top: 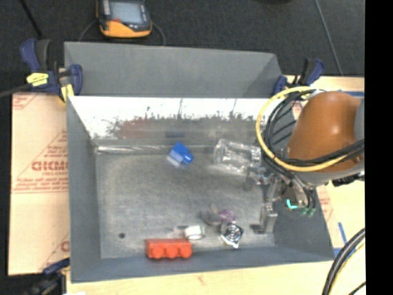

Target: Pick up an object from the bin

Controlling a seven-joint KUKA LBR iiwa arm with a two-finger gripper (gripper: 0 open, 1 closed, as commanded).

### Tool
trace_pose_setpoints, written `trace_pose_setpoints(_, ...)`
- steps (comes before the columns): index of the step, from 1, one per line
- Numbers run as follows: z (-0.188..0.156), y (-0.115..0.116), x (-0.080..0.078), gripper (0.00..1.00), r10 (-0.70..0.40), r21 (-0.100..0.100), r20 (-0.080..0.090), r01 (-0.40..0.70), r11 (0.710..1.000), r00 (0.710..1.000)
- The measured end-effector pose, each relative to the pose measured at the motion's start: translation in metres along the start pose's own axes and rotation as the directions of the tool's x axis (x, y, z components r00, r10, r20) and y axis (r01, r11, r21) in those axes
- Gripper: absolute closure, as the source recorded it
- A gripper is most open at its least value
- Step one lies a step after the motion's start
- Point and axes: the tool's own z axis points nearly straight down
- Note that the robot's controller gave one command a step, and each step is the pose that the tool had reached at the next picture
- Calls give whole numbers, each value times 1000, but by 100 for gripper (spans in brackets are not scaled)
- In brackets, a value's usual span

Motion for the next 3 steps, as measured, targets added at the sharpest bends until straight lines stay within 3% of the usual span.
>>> trace_pose_setpoints(1,122,41,-14,0,-82,-1,1,82,997,997)
trace_pose_setpoints(2,118,40,-15,100,-84,1,8,84,996,996)
trace_pose_setpoints(3,123,50,-31,100,-698,7,8,698,716,716)
